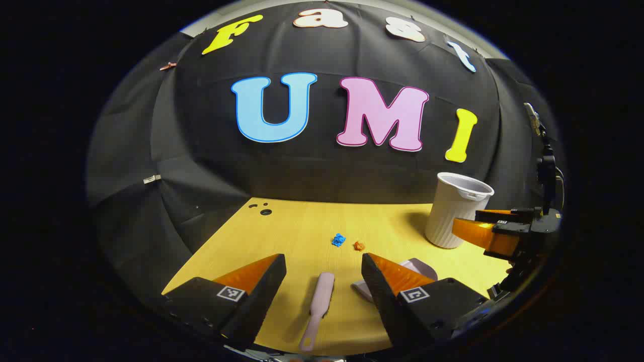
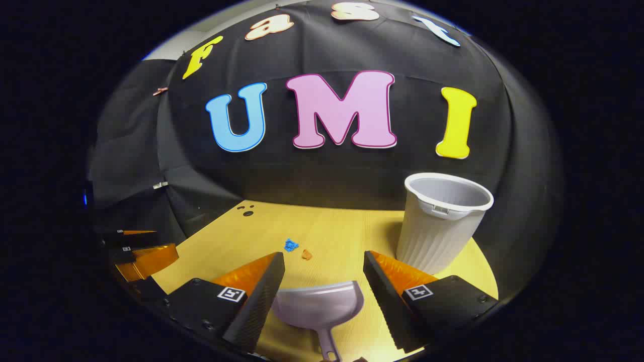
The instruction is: Pick up the small broom and dustpan from the desktop, sweep the trash into the dustpan with the broom, and then empty the trash into the garbage bin.
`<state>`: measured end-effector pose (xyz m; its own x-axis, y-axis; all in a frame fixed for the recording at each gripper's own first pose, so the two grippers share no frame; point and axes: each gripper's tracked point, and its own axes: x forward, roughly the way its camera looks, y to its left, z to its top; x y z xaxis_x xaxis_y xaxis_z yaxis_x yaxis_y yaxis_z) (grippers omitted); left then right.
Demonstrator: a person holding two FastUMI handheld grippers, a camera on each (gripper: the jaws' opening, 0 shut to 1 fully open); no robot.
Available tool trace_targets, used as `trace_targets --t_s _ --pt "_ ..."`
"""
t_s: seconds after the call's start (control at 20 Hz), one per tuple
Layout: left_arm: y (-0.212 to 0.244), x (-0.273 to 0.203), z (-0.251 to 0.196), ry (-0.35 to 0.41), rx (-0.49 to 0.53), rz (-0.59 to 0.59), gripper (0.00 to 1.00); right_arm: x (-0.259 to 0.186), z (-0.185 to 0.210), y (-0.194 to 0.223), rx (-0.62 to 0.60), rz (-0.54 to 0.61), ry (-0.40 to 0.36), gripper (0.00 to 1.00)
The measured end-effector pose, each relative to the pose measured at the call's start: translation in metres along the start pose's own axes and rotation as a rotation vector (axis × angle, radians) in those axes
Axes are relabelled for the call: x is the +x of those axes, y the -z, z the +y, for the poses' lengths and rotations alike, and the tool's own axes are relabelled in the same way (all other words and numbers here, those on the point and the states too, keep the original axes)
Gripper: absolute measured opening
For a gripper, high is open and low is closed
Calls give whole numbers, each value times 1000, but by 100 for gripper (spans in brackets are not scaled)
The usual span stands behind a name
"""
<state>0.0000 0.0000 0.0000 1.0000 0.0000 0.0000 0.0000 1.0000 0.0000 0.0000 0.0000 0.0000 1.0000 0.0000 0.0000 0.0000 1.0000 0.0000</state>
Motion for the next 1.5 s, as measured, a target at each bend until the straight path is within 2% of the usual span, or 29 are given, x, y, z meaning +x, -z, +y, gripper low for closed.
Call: trace_targets --t_s 0.5,0.7,1.0,1.3,1.5 --pt "21 -5 5 50 -4 25 96 -21 3 32 16 96 22 99" --pt "31 -3 5 74 13 51 96 -22 5 47 -17 143 12 99" --pt "46 6 15 42 -36 94 96 -23 3 97 -86 292 -19 100" --pt "66 16 31 -20 -73 153 96 -15 -5 161 -80 498 -25 100" --pt "98 24 36 -32 -49 240 96 -4 -13 203 -69 641 -27 100"
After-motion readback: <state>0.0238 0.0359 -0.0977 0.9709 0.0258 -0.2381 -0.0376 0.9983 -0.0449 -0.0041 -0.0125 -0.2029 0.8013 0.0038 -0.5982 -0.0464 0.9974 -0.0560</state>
